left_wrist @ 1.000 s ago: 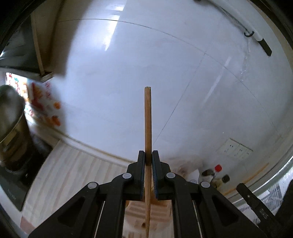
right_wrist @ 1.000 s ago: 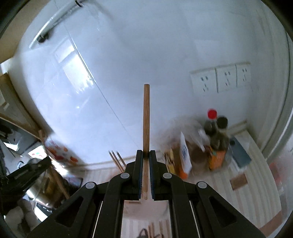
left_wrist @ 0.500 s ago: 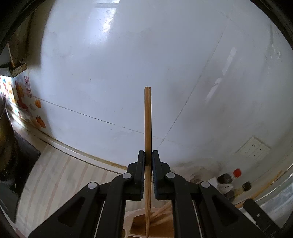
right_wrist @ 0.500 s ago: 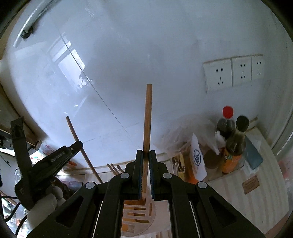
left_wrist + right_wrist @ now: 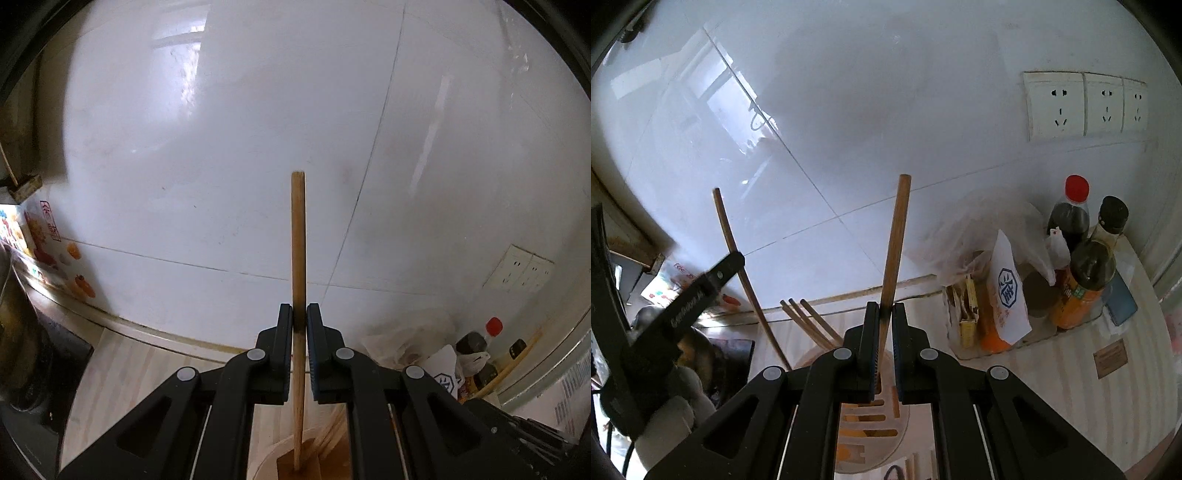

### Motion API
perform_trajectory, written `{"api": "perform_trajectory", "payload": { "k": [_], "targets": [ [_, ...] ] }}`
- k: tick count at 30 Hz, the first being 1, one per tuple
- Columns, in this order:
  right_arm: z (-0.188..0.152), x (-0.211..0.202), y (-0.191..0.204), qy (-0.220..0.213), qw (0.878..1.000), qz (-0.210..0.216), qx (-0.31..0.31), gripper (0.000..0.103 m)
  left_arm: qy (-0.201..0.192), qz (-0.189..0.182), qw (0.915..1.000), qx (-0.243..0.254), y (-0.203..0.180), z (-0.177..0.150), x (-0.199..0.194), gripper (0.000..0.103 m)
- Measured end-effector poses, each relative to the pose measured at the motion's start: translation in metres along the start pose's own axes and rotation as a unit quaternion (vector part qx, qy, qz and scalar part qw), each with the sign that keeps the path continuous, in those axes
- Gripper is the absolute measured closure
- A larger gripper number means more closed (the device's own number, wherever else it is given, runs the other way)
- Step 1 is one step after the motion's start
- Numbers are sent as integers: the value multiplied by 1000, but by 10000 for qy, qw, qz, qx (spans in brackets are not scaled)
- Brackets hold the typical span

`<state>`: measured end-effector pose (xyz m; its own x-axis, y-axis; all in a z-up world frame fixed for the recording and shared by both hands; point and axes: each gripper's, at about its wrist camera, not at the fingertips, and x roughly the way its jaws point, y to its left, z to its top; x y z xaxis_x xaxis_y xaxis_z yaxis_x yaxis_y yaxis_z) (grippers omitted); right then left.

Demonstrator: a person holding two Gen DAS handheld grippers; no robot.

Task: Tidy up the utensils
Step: 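Open the left tool over the holder while the right tool releases its chopstick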

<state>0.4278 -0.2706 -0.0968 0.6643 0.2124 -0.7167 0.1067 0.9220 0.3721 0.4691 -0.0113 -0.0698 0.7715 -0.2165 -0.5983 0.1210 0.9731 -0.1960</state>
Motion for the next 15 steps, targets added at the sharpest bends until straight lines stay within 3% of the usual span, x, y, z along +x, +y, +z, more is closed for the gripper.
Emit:
{"api": "perform_trajectory", "payload": {
  "k": [5, 8, 11, 12, 13, 14, 15],
  "targets": [
    [-2, 5, 4, -5, 9999, -80, -133, 96, 118, 54, 9999, 74, 3, -11, 6, 98],
    [-5, 9, 6, 81, 9997, -85, -205, 96, 385, -32, 9992, 132, 5, -19, 6, 97],
    [-8, 17, 7, 335, 9991, 18, -273, 95, 620, -40, 9978, 247, 6, -26, -4, 90],
    [-8, 18, 7, 393, 9988, 59, -282, 93, 659, -2, 9976, 230, 8, -28, -11, 80],
    [-7, 18, 5, 412, 9988, 73, -270, 81, 644, 43, 9977, 181, 11, -28, -19, 73],
    [-7, 16, 4, 402, 9989, 77, -239, 61, 562, 79, 9984, 73, 16, -29, -31, 50],
    [-7, 12, 3, 358, 9991, 94, -205, 53, 490, 84, 9988, 11, 19, -29, -40, 29]
  ]
}}
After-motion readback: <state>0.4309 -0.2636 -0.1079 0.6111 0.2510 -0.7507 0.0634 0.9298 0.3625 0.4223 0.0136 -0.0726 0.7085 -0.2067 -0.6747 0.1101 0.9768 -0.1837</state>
